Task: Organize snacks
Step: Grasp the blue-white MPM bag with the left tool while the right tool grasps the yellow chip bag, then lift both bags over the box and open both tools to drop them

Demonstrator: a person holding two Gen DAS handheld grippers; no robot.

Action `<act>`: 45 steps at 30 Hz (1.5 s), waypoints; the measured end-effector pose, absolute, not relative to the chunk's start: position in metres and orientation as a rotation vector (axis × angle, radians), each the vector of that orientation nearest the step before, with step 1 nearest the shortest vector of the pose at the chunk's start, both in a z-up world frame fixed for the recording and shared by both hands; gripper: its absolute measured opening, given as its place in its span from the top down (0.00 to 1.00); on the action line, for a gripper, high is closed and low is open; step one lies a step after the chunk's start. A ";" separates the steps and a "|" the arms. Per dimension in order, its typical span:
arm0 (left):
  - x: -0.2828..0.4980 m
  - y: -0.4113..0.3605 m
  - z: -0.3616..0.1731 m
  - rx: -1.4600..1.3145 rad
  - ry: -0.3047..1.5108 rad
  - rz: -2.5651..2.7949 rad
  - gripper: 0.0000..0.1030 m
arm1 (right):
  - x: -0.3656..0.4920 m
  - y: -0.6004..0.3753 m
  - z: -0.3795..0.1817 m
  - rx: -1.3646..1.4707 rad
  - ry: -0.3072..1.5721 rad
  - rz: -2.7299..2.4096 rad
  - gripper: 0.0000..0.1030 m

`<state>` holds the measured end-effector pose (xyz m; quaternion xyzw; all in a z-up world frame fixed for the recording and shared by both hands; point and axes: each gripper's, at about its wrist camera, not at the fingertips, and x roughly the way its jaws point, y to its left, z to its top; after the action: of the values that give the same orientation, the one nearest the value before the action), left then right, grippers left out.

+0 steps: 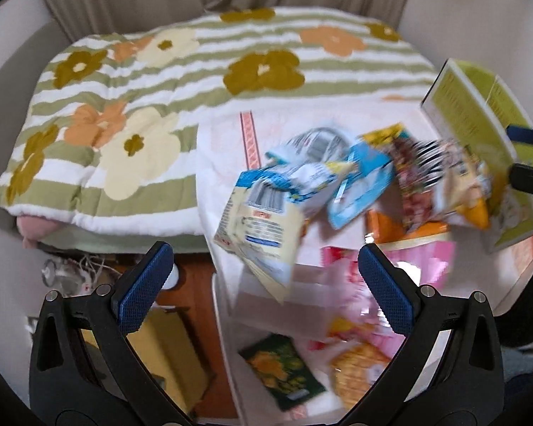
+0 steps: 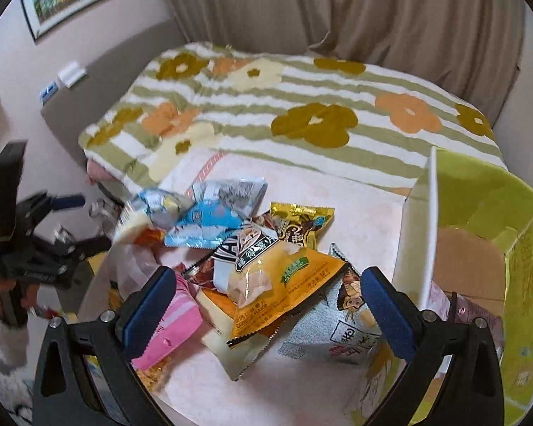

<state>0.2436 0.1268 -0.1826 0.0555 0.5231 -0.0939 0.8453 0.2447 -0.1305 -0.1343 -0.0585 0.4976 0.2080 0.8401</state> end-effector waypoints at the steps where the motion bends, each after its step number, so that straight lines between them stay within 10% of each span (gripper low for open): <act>1: 0.249 0.127 -0.188 0.126 1.113 -0.207 0.00 | 0.247 -0.128 -0.136 -0.146 1.058 0.452 0.00; 17: 0.303 0.097 -0.251 0.374 1.239 -0.329 0.02 | 0.288 -0.086 -0.190 -0.487 1.206 0.724 0.00; 31: 0.303 0.094 -0.264 0.355 1.267 -0.345 0.43 | 0.299 -0.084 -0.209 -0.552 1.260 0.723 0.00; 45: 0.286 0.108 -0.235 0.296 1.218 -0.270 0.46 | 0.296 -0.076 -0.219 -0.581 1.254 0.768 0.00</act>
<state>0.2857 0.1085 -0.2349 0.1379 0.5683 -0.1258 0.8014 0.2958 -0.0757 -0.2191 -0.2613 0.5636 0.3452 0.7035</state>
